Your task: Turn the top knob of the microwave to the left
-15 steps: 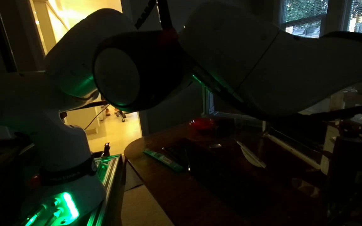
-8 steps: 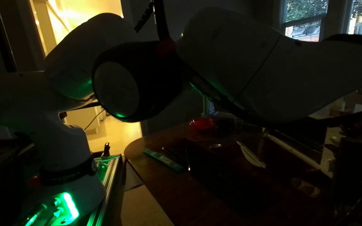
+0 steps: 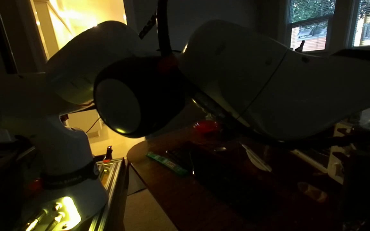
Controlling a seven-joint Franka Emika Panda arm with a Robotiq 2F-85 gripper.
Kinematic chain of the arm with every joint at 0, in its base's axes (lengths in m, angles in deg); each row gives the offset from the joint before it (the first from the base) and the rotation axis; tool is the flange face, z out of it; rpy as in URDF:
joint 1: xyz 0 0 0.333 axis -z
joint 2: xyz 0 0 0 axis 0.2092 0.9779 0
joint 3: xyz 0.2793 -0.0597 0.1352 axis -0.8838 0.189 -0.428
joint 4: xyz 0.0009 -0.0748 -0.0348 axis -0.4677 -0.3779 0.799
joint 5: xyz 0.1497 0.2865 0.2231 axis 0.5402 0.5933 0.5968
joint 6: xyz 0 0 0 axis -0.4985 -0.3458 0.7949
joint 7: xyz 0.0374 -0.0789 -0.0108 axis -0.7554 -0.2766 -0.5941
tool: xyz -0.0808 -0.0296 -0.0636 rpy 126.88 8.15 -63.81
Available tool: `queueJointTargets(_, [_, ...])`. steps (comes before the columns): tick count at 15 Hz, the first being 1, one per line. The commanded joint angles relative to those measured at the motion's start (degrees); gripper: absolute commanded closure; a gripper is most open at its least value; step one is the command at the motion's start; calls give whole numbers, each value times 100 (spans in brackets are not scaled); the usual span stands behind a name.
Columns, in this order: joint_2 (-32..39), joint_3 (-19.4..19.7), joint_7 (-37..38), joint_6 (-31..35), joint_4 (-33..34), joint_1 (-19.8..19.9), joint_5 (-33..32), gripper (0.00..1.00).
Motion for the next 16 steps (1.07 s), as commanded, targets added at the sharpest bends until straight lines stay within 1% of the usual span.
queueJointTargets(1, [383, -81, 53, -160, 509, 34, 37, 29])
queueJointTargets(5, [533, -126, 54, -131, 731, 26, 36, 27])
queueJointTargets(6, [569, -145, 55, -134, 789, 32, 46, 28])
queueJointTargets(8, [625, -160, 63, -129, 881, 32, 49, 33])
queueJointTargets(11, [704, -184, 68, -130, 1013, 33, 49, 43])
queueJointTargets(12, [733, -197, 65, -138, 1051, 37, 55, 40])
queueJointTargets(16, [772, -225, 41, -138, 1144, 27, 39, 49])
